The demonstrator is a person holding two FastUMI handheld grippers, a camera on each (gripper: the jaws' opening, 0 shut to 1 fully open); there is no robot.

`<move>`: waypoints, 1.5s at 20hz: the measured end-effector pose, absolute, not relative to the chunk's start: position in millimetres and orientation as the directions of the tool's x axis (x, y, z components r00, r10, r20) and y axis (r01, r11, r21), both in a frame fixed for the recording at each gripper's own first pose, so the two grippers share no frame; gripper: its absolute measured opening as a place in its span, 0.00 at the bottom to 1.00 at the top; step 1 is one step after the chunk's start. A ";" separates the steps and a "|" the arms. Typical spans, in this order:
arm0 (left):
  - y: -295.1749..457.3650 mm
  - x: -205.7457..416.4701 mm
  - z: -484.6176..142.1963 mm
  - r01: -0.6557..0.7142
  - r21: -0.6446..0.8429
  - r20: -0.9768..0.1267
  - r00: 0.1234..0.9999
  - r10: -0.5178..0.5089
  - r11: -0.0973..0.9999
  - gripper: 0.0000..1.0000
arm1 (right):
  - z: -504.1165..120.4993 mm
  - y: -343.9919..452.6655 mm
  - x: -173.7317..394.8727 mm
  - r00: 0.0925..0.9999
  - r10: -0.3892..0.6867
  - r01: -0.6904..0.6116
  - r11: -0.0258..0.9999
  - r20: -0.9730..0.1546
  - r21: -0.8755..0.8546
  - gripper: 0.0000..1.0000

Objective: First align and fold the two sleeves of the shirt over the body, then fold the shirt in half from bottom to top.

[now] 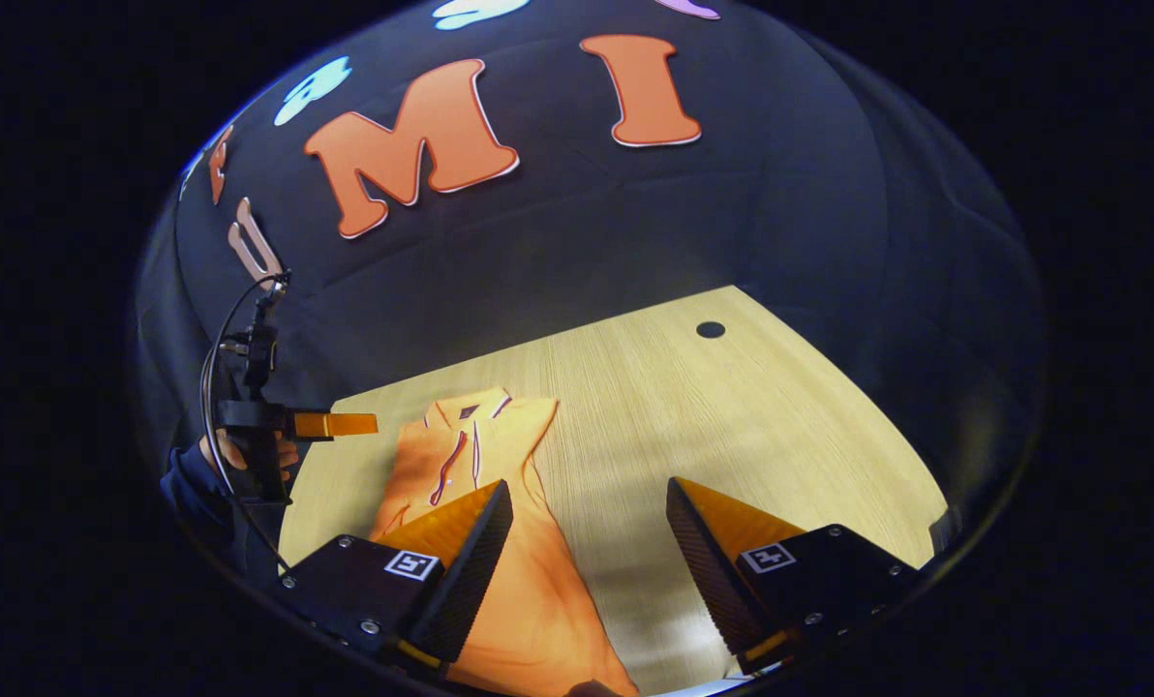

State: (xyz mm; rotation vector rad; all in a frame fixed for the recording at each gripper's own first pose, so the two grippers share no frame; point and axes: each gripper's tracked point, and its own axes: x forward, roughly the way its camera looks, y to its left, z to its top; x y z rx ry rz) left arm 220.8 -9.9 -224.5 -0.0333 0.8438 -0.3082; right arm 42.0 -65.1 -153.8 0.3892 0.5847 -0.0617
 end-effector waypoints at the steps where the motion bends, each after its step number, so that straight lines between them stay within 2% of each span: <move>1: -6.3 215.4 -212.0 0.247 -0.133 -0.705 0.658 -0.267 0.960 0.97 | -146.3 -63.6 43.8 0.850 0.048 0.150 0.932 -0.525 0.329 0.97; 5: 6.6 185.9 -158.8 0.172 -0.131 -0.575 0.789 -0.216 0.976 0.99 | -112.7 -52.9 56.1 0.916 0.047 0.059 0.967 -0.398 0.249 0.97; 8: 25.9 157.4 -116.5 0.079 -0.131 -0.473 0.871 -0.133 0.988 0.99 | -84.4 -35.2 62.0 0.950 0.084 -0.024 0.980 -0.301 0.198 0.98; 13: 42.6 107.3 -75.7 0.009 -0.137 -0.338 0.940 -0.055 0.991 0.99 | -39.5 -6.0 59.3 0.976 0.175 -0.147 0.969 -0.131 0.199 0.98; 17: 50.4 61.3 -23.4 0.017 -0.231 -0.185 0.981 -0.061 0.973 0.98 | -18.7 -0.6 38.8 0.985 0.159 -0.144 0.971 -0.065 0.191 0.98; 21: 74.0 22.7 13.5 0.039 -0.161 -0.025 0.999 -0.044 0.986 0.98 | 4.4 6.2 4.2 0.995 0.091 -0.098 0.980 0.048 0.175 0.97; 25: 81.2 -24.9 1.3 0.072 -0.052 -0.022 0.997 -0.073 0.996 0.95 | -11.5 21.7 -28.6 0.999 0.054 -0.054 0.987 0.005 0.153 0.97; 26: 83.2 -33.8 -6.2 0.073 -0.036 -0.035 0.997 -0.075 0.997 0.98 | -17.7 25.2 -35.4 0.999 0.050 -0.047 0.987 -0.014 0.150 0.97; 30: 89.7 -62.0 -28.9 0.081 -0.041 -0.069 0.994 -0.084 0.996 0.98 | -40.6 29.3 -60.8 0.997 0.022 -0.012 0.992 -0.078 0.127 0.98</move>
